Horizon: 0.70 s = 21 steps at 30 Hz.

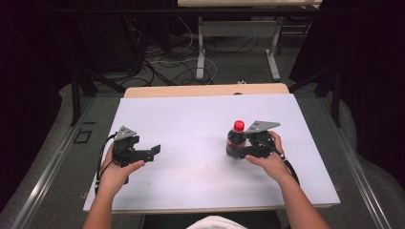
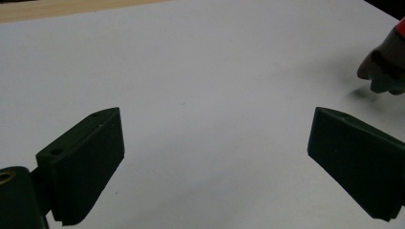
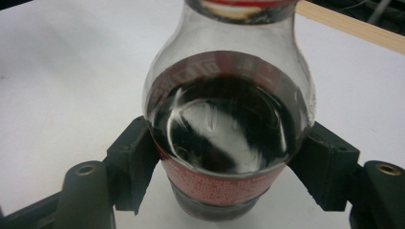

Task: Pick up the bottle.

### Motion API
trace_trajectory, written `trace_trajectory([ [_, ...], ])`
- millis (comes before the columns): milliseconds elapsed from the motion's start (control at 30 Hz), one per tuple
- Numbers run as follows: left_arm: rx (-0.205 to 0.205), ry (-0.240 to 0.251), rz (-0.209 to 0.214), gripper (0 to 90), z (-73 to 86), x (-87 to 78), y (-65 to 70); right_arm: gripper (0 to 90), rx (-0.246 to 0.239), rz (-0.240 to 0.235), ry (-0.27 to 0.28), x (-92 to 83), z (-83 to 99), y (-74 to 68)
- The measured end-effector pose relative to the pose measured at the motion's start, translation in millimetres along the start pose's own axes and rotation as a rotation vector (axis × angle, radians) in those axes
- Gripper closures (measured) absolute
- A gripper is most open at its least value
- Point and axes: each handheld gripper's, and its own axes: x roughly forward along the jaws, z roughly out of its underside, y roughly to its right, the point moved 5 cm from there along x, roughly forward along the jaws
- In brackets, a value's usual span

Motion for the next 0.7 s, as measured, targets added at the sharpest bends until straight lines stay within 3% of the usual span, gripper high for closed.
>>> trace_trajectory([
  [267,0.023,0.018,0.035,8.9,-4.4,1.5,12.1,29.0,-0.048,-0.079,0.021,6.0,-6.7,-25.1],
  [400,0.033,0.021,0.077,9.4,-8.3,1.9,21.5,29.0,-0.083,-0.122,0.042,7.4,-9.8,-38.7],
  [533,0.060,0.025,0.118,11.9,-13.9,1.5,33.0,29.0,-0.078,-0.168,0.062,8.4,-12.7,-51.0],
  [567,0.067,0.026,0.127,12.7,-15.3,1.4,35.9,29.0,-0.089,-0.174,0.090,10.2,-14.1,-53.3],
  [700,0.095,0.032,0.162,15.7,-22.4,1.0,47.3,29.0,-0.089,-0.212,0.061,11.2,-14.5,-62.4],
])
